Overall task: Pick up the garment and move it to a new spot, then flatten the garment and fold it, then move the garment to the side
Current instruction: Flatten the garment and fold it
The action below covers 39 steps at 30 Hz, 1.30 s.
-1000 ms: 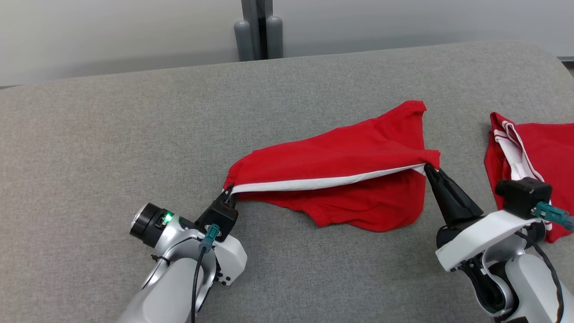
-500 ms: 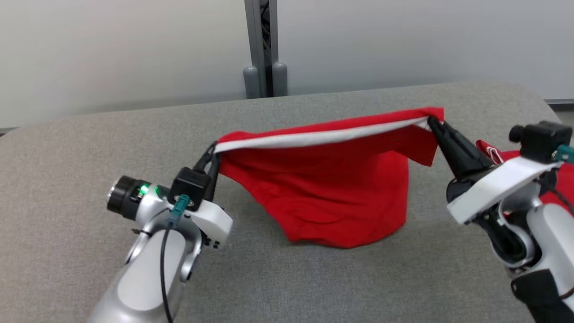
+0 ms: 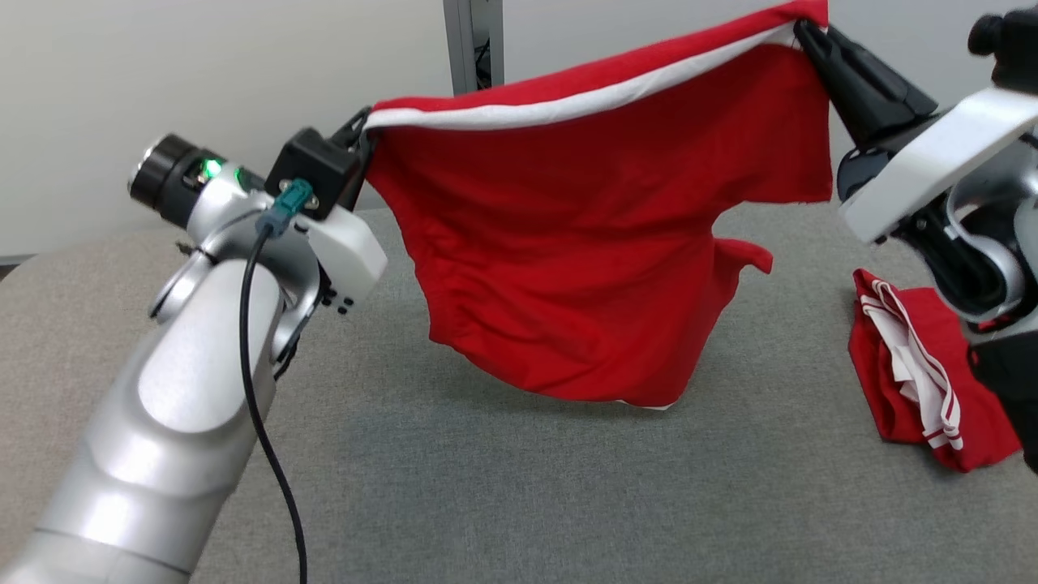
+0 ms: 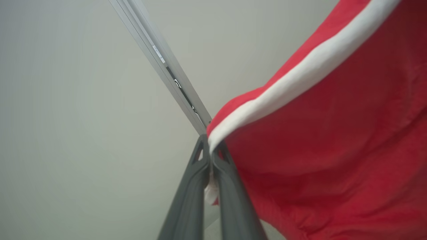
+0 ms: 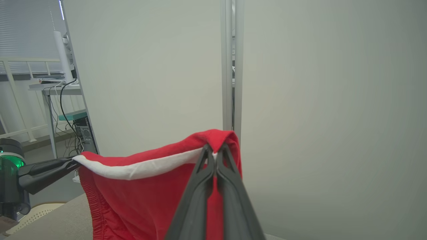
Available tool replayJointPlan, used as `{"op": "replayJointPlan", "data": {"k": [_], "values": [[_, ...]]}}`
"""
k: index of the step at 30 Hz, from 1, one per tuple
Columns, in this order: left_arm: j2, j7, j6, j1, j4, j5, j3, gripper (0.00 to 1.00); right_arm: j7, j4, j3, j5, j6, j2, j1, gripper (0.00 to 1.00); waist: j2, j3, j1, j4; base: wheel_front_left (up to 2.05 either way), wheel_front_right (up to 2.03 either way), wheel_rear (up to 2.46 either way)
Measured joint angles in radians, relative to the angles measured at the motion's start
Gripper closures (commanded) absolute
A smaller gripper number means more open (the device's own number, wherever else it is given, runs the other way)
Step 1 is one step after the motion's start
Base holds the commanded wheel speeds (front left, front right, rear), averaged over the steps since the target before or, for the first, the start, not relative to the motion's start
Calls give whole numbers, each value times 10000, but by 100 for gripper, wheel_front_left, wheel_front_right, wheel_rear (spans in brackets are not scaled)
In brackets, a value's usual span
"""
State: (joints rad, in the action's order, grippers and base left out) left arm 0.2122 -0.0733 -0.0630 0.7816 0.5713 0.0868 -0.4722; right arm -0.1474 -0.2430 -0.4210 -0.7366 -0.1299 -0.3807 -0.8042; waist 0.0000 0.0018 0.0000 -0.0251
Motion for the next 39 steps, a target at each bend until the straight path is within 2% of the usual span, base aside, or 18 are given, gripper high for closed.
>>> {"op": "replayJointPlan", "data": {"k": [3,7,10,14,15,21,24,29,33,39], "values": [[138,709,-343,870,-115,21,-167,100,-144,-276,-157,31,0,-123,-865,100,0,308,0,9,0,0,0],[418,1465,-568,2253,-90,81,-384,100,-384,-723,-640,-25,0,-199,-2401,100,0,981,0,-14,0,0,0],[639,2065,-606,3426,75,251,-468,100,-470,-1290,-1275,-59,-6,-196,-4002,100,0,1655,0,-81,0,0,0],[656,2075,-635,5121,499,253,-491,100,128,-2347,-1891,-105,-8,56,-6144,100,0,2682,0,-194,0,0,0],[602,1967,-568,5510,633,190,-447,100,439,-2654,-1996,-86,-8,123,-6590,100,0,2941,0,-220,0,0,0],[-15,263,593,7397,1674,-219,-207,100,2993,-4849,-1904,199,-6,629,-8671,100,0,4422,0,-330,0,0,0],[-228,-671,1007,7609,2284,-514,-393,100,3852,-5572,-1868,247,-8,894,-8753,100,0,5017,0,-339,0,0,0],[-397,-1682,1358,7608,3108,-1076,-993,100,4077,-5756,-1655,-105,-8,982,-8198,100,-1,5802,0,-284,0,0,0],[-364,-1856,1599,7264,3331,-1333,-1386,100,4079,-5555,-1396,-309,-8,905,-7116,100,0,6257,0,-211,0,0,0],[-222,-1883,1697,6302,2562,-1471,-1889,100,4080,-5152,-1363,-752,-8,673,-5633,100,0,6459,0,-100,0,0,0]]}}
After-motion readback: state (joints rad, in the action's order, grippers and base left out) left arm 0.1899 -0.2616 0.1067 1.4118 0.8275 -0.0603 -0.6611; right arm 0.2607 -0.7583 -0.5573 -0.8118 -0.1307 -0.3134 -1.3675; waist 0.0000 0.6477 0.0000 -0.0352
